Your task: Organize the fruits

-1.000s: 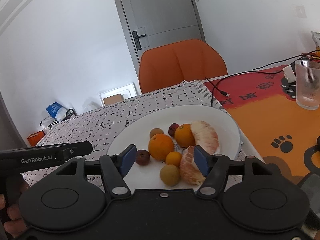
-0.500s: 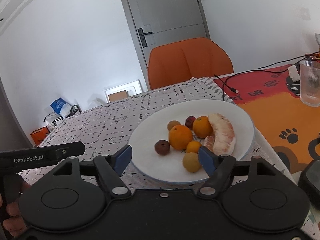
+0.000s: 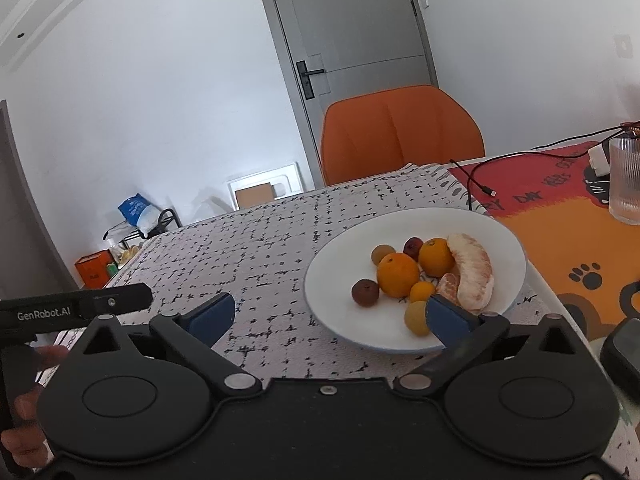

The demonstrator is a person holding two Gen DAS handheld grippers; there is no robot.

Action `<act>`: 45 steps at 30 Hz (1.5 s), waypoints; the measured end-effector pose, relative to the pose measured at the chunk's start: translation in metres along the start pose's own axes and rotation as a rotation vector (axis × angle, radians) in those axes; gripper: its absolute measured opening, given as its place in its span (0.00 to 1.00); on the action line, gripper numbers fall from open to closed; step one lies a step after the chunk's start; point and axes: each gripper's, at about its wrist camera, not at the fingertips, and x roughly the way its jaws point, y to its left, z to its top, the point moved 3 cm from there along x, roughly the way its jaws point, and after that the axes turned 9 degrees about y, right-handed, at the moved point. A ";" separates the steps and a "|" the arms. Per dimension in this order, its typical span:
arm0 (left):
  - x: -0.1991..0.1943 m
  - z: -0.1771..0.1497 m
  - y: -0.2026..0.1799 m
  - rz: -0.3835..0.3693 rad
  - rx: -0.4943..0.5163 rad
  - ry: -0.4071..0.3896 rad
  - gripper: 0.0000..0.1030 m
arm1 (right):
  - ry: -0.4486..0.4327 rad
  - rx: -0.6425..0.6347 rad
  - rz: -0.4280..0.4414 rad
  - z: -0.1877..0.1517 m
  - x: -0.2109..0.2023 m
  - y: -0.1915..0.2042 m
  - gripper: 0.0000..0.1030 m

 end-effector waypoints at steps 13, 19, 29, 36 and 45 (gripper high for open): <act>-0.041 -0.011 0.022 0.050 -0.030 -0.023 1.00 | 0.011 0.003 0.011 -0.006 -0.024 0.021 1.00; -0.061 -0.017 0.029 0.051 -0.037 -0.046 1.00 | 0.013 -0.029 0.028 -0.011 -0.032 0.032 1.00; -0.085 -0.030 0.042 0.078 -0.045 -0.055 1.00 | 0.027 -0.054 0.048 -0.020 -0.045 0.044 1.00; -0.094 -0.040 0.049 0.090 -0.042 -0.048 1.00 | 0.028 -0.061 0.034 -0.029 -0.051 0.045 1.00; -0.098 -0.048 0.058 0.123 -0.065 -0.021 1.00 | 0.029 -0.078 0.044 -0.035 -0.058 0.050 1.00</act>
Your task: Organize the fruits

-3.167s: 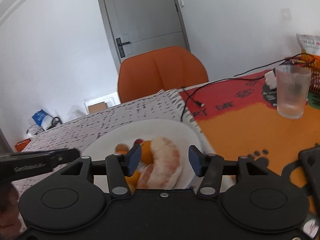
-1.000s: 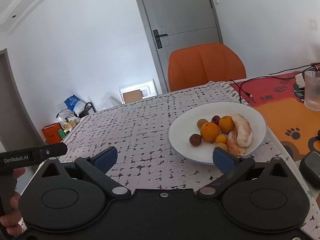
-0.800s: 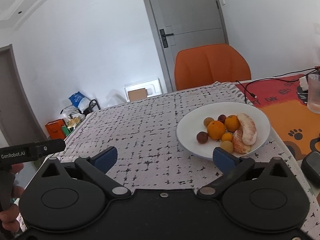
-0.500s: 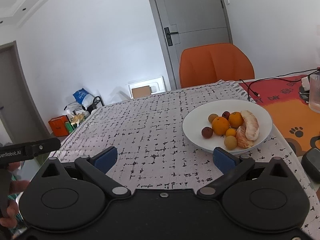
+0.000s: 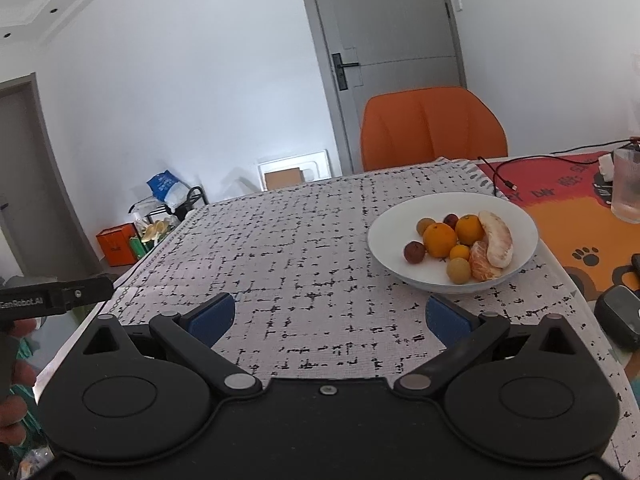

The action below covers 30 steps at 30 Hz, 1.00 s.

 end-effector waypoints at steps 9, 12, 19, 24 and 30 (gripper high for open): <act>-0.003 -0.002 0.000 0.017 0.019 0.005 1.00 | 0.009 -0.017 0.012 -0.001 0.002 0.008 1.00; -0.003 -0.002 0.000 0.020 0.023 0.008 1.00 | 0.011 -0.009 0.013 -0.001 0.004 0.007 1.00; -0.002 -0.002 -0.002 0.022 0.027 0.016 1.00 | 0.010 -0.009 0.016 -0.002 0.003 0.006 1.00; -0.003 0.000 -0.006 0.025 0.044 0.017 1.00 | 0.015 0.009 0.016 -0.001 0.004 0.002 1.00; -0.003 0.000 -0.009 0.018 0.050 0.022 1.00 | 0.012 0.013 0.015 0.000 0.002 0.000 1.00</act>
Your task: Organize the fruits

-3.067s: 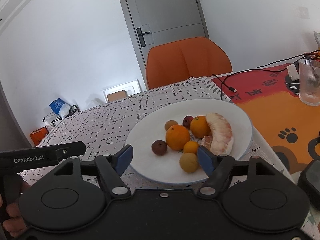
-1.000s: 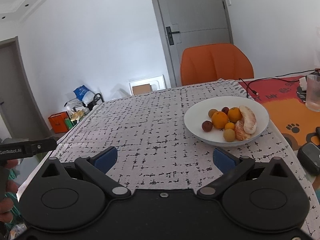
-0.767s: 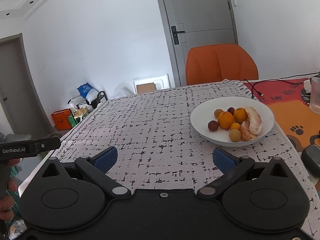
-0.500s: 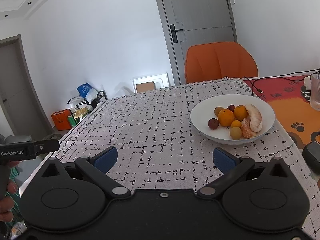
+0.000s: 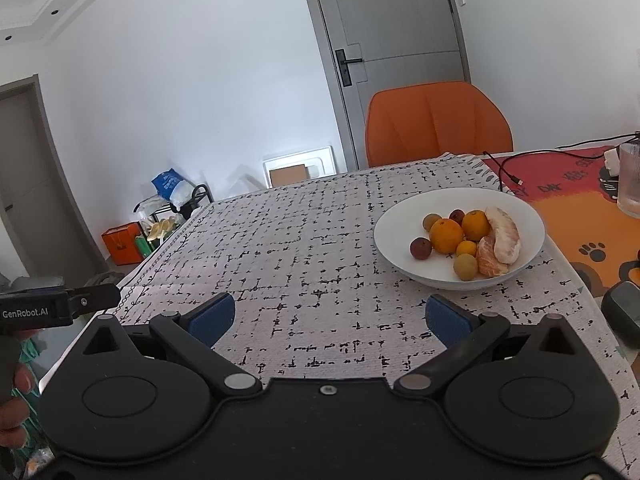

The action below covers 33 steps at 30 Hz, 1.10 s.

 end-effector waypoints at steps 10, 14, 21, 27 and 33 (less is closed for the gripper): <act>0.005 -0.002 0.001 0.001 -0.002 0.012 1.00 | 0.003 0.005 -0.005 -0.002 0.000 -0.002 1.00; 0.004 -0.004 0.000 0.006 0.004 0.006 1.00 | 0.001 0.000 -0.003 -0.004 0.001 0.000 1.00; 0.004 -0.009 0.000 0.004 0.009 0.007 1.00 | 0.002 -0.010 -0.004 -0.006 0.001 0.001 1.00; 0.003 -0.008 0.002 -0.004 0.002 0.005 1.00 | -0.005 -0.018 -0.004 -0.005 0.000 0.003 1.00; 0.003 -0.009 0.001 -0.005 0.002 0.010 1.00 | -0.002 -0.018 -0.005 -0.006 0.000 0.002 1.00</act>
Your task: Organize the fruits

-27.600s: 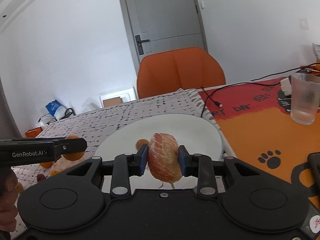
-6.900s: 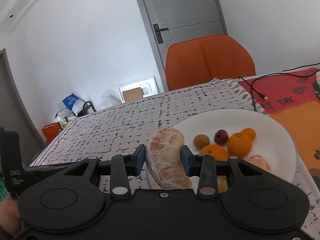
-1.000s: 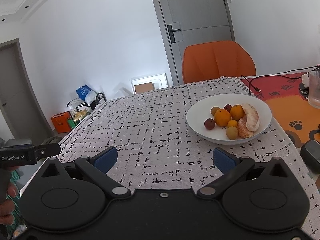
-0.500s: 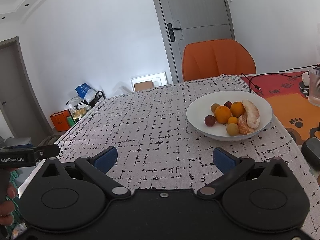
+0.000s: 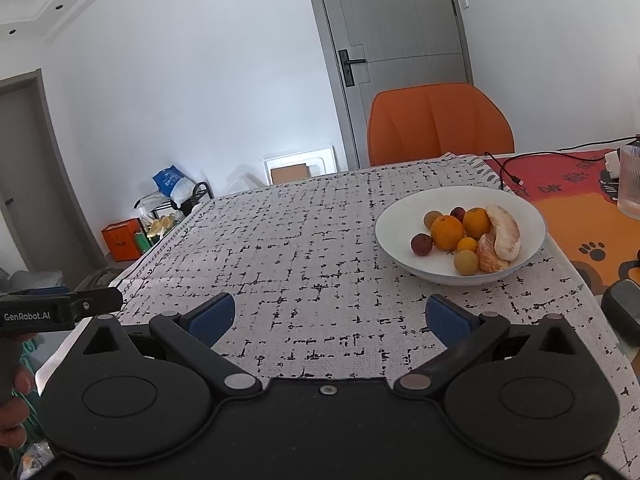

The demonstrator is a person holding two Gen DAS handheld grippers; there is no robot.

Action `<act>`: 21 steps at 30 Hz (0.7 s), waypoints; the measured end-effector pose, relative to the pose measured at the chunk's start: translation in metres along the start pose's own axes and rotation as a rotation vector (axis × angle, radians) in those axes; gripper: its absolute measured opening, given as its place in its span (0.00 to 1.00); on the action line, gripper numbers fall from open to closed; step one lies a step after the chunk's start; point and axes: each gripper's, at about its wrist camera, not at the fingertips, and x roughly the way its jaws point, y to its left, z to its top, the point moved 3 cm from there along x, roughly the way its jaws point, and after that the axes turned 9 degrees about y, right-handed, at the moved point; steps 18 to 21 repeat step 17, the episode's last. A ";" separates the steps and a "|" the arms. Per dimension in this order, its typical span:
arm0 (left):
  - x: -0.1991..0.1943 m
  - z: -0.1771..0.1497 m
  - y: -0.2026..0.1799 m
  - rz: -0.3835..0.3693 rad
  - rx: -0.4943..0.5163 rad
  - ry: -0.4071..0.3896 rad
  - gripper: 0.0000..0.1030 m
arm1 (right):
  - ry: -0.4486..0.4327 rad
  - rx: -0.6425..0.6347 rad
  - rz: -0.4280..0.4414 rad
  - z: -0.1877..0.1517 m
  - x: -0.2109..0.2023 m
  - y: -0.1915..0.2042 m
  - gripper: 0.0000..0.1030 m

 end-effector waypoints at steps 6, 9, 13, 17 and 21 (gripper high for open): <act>0.000 0.000 0.000 -0.006 0.003 -0.001 1.00 | 0.001 0.003 -0.002 0.000 0.001 -0.001 1.00; 0.000 0.000 -0.001 -0.011 0.004 0.001 1.00 | 0.002 0.003 -0.002 0.000 0.001 -0.001 1.00; -0.001 0.000 -0.002 -0.014 0.002 -0.001 1.00 | 0.003 0.001 -0.004 0.000 0.001 -0.001 1.00; -0.002 0.000 -0.004 -0.017 0.007 -0.005 1.00 | 0.001 0.001 -0.006 0.000 0.001 -0.001 1.00; -0.002 0.000 -0.004 -0.017 0.007 -0.005 1.00 | 0.001 0.001 -0.006 0.000 0.001 -0.001 1.00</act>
